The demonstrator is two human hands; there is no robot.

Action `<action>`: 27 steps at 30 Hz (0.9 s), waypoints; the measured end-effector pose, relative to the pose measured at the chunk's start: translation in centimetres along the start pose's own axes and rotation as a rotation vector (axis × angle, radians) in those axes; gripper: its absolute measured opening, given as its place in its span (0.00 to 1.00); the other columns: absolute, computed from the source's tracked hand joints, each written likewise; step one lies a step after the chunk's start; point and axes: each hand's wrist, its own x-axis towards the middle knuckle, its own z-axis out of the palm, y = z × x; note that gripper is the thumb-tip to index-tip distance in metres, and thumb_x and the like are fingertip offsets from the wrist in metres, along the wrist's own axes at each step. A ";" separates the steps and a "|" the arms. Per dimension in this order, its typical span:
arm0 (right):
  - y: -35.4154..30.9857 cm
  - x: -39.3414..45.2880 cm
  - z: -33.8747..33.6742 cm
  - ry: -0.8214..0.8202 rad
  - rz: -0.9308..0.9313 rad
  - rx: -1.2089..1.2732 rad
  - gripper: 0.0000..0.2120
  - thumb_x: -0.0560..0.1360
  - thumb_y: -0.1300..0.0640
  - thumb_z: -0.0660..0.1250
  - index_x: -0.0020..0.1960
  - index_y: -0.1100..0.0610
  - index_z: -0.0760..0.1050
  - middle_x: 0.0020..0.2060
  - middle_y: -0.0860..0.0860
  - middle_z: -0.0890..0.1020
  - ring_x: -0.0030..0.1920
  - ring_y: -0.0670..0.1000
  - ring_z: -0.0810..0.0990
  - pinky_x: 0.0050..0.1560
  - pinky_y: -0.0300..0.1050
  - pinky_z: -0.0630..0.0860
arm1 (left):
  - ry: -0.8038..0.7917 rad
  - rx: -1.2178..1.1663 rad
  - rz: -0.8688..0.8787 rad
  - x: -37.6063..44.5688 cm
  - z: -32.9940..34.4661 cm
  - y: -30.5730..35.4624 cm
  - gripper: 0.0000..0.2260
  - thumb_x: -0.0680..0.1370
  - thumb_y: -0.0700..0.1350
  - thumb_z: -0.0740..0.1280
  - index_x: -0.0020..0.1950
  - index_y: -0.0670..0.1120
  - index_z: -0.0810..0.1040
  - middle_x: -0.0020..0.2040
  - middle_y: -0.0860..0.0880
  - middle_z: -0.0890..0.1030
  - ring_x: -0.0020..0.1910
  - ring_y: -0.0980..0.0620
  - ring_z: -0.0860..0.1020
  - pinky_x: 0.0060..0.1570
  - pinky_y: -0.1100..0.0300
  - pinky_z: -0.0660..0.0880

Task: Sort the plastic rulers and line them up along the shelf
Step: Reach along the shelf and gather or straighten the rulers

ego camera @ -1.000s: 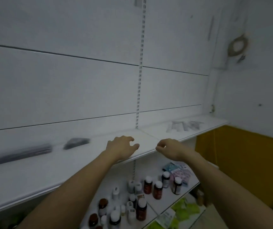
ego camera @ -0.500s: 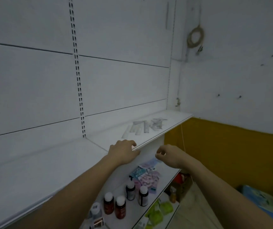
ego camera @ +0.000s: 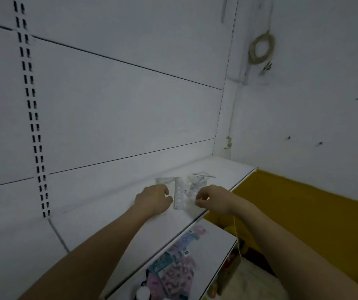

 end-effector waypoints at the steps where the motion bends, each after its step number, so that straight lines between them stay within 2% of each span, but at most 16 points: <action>1: 0.2 1.5 -0.1 0.002 -0.021 0.000 0.15 0.79 0.47 0.62 0.60 0.55 0.77 0.58 0.51 0.79 0.55 0.51 0.77 0.56 0.46 0.74 | 0.017 -0.005 -0.010 1.3 0.0 -0.2 0.17 0.78 0.56 0.61 0.65 0.54 0.74 0.67 0.51 0.74 0.65 0.49 0.72 0.62 0.54 0.69; 5: 0.7 7.5 0.2 -0.026 -0.113 -0.001 0.15 0.79 0.49 0.63 0.61 0.57 0.77 0.58 0.52 0.79 0.55 0.51 0.77 0.55 0.43 0.73 | 0.047 -0.018 -0.072 5.0 0.2 -1.4 0.15 0.78 0.54 0.62 0.63 0.54 0.74 0.65 0.52 0.75 0.62 0.49 0.73 0.57 0.56 0.70; 9: 1.4 13.6 0.8 -0.040 -0.218 0.016 0.15 0.79 0.50 0.64 0.61 0.57 0.76 0.59 0.53 0.79 0.54 0.51 0.77 0.51 0.43 0.72 | 0.069 -0.008 -0.168 7.9 -0.1 -3.0 0.14 0.79 0.53 0.62 0.62 0.52 0.75 0.65 0.51 0.75 0.61 0.49 0.74 0.58 0.55 0.72; 15: 1.5 22.3 1.7 -0.130 -0.379 -0.028 0.21 0.78 0.48 0.66 0.67 0.57 0.72 0.65 0.54 0.74 0.62 0.54 0.74 0.61 0.47 0.72 | 0.122 -0.102 -0.367 9.5 -1.3 -4.2 0.11 0.79 0.46 0.64 0.59 0.48 0.78 0.61 0.47 0.78 0.57 0.48 0.76 0.57 0.55 0.73; 18: 1.0 25.4 1.9 -0.239 -0.458 -0.108 0.28 0.77 0.45 0.67 0.71 0.58 0.68 0.68 0.54 0.71 0.65 0.55 0.72 0.63 0.47 0.70 | 0.098 -0.142 -0.455 9.0 -2.2 -4.5 0.09 0.78 0.44 0.66 0.56 0.46 0.81 0.56 0.48 0.80 0.51 0.49 0.77 0.47 0.59 0.73; 20: 0.6 27.1 1.7 -0.317 -0.507 -0.198 0.30 0.75 0.43 0.69 0.71 0.58 0.69 0.66 0.53 0.71 0.63 0.55 0.73 0.60 0.47 0.72 | 0.081 -0.180 -0.519 8.3 -2.5 -4.5 0.07 0.78 0.44 0.66 0.53 0.46 0.81 0.52 0.48 0.81 0.43 0.51 0.77 0.39 0.60 0.74; 21: 0.4 27.8 1.5 -0.352 -0.524 -0.221 0.30 0.73 0.44 0.71 0.69 0.58 0.71 0.64 0.53 0.73 0.59 0.54 0.75 0.57 0.47 0.75 | 0.058 -0.192 -0.544 7.7 -2.6 -4.4 0.07 0.77 0.44 0.67 0.53 0.45 0.81 0.52 0.46 0.81 0.41 0.51 0.76 0.39 0.60 0.74; 24: -0.1 29.8 1.6 -0.431 -0.569 -0.195 0.23 0.69 0.44 0.76 0.59 0.53 0.75 0.54 0.50 0.75 0.48 0.50 0.77 0.42 0.43 0.76 | -0.052 -0.151 -0.547 6.0 -2.8 -4.0 0.10 0.75 0.50 0.71 0.54 0.48 0.81 0.53 0.46 0.81 0.43 0.51 0.78 0.44 0.61 0.76; 27: -0.3 30.9 2.2 -0.474 -0.599 -0.123 0.22 0.67 0.44 0.77 0.55 0.53 0.74 0.51 0.49 0.76 0.47 0.49 0.76 0.43 0.42 0.75 | -0.162 -0.118 -0.587 4.4 -3.6 -3.4 0.16 0.71 0.56 0.74 0.55 0.52 0.79 0.52 0.52 0.80 0.45 0.55 0.78 0.46 0.64 0.76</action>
